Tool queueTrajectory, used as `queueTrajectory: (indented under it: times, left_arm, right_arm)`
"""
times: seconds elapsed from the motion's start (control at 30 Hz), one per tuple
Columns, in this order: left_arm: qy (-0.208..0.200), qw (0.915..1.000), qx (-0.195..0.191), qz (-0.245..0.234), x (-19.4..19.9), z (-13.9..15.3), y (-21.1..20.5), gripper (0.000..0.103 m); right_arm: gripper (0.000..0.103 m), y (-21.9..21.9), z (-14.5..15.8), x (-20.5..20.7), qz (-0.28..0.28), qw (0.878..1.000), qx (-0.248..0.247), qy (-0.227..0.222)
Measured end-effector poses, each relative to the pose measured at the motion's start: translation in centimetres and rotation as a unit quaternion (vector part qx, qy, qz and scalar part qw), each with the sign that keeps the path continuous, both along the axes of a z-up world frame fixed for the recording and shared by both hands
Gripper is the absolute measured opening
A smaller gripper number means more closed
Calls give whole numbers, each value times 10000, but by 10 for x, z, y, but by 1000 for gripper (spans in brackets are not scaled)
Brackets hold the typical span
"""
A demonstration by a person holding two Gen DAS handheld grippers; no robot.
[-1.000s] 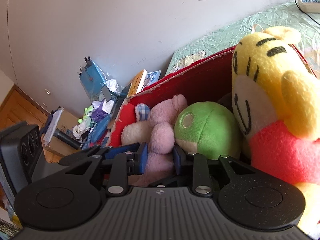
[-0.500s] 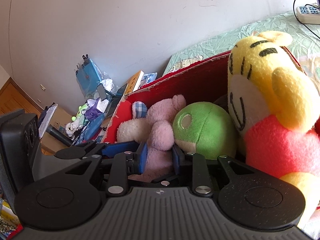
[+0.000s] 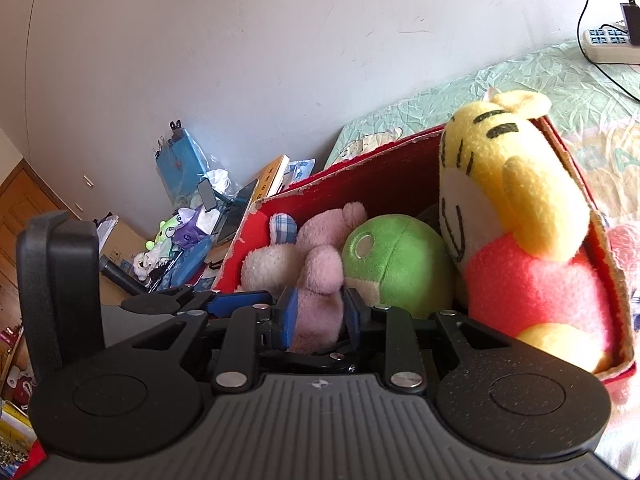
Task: Organize objects
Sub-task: 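Lower the pink teddy bear into the box and open the right gripper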
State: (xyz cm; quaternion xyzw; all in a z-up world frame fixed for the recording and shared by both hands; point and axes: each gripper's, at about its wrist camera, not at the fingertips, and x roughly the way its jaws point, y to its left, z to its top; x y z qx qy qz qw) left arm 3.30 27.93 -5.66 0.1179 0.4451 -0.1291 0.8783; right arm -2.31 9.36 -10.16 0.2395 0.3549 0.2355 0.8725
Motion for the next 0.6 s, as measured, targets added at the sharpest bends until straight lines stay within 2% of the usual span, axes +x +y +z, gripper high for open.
queueTrajectory:
  times: [0.6]
  left_arm:
    - [-82,9990,259,349,-6,3,-9,103]
  right_arm:
    - [28,-8,6,-10,-86,9999,23,-135]
